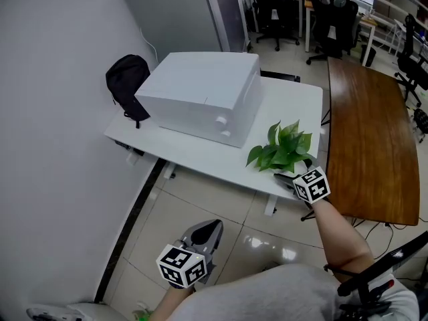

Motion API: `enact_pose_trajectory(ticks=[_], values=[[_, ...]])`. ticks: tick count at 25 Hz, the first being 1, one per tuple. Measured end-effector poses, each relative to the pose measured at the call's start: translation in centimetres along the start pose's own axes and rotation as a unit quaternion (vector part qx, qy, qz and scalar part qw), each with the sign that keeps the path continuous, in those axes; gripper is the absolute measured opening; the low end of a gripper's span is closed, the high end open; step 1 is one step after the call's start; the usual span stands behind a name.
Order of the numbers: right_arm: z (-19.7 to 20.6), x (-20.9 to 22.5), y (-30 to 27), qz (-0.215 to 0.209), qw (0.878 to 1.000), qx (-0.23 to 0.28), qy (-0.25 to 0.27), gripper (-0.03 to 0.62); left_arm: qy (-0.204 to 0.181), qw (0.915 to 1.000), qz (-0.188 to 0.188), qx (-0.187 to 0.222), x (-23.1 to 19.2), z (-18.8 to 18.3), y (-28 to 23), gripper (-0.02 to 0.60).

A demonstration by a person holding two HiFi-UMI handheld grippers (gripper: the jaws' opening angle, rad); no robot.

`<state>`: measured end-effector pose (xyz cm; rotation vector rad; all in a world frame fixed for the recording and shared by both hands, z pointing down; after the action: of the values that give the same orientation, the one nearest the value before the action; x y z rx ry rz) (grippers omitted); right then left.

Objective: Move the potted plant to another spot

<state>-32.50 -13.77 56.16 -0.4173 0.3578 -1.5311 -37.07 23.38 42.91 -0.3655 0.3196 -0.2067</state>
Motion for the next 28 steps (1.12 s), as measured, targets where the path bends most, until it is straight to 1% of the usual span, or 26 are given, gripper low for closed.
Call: enact_pose_trajectory(ticks=[3,5,9,12,14,16,18,20,23,25,28], values=[[0.7,0.7,2.1,0.017,1.000,-0.006,-0.009,0.523,-0.001,0.9997,0.024,0.004,-0.2,-0.4,-1.4,-0.003],[1.0,0.8,4.0,0.027,1.000,-0.005,-0.012,0.502,-0.004,0.9990,0.043,0.005,-0.1,-0.6,-2.5,-0.003],[1.1,-0.3,9.2,0.044,0.999,0.011,-0.008,0.419,-0.010,0.9964,0.083,0.007,0.4,-1.0,-5.1,-0.003],[0.7,-1.2,13.6,0.047,0.998,0.034,-0.005,0.326,-0.015,0.9932,0.115,0.004,1.5,-1.3,-7.2,-0.003],[0.3,-1.7,16.5,0.049,0.997,0.052,-0.005,0.248,-0.020,0.9908,0.133,0.003,2.4,-1.5,-8.5,-0.003],[0.1,-2.3,18.8,0.051,0.996,0.067,-0.010,0.205,-0.023,0.9888,0.148,0.004,3.2,-1.7,-9.3,-0.003],[-0.2,-2.9,20.7,0.054,0.995,0.077,-0.011,0.174,-0.024,0.9864,0.162,0.006,4.0,-1.9,-9.8,-0.003],[-0.6,-3.8,22.4,0.057,0.995,0.086,-0.008,0.164,-0.031,0.9838,0.176,0.006,5.1,-2.0,-9.8,-0.003],[-1.3,-5.7,25.2,0.058,0.993,0.104,0.000,0.123,-0.039,0.9816,0.187,0.007,6.8,-1.9,-9.7,-0.003],[-1.5,-7.0,27.1,0.052,0.992,0.114,0.006,0.090,-0.042,0.9806,0.191,0.010,8.3,-1.7,-9.6,-0.003],[-1.2,-8.9,30.0,0.035,0.992,0.120,0.002,0.045,-0.052,0.9782,0.201,0.017,11.3,-1.6,-8.8,-0.003]])
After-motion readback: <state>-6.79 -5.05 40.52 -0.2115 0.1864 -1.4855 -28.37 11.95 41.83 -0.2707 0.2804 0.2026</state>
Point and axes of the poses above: the fingertips, and each gripper's own axes: y backward along the fingers, x to its right, z out of its underside, the point moved 10 cm from there along y, backward along the fingers
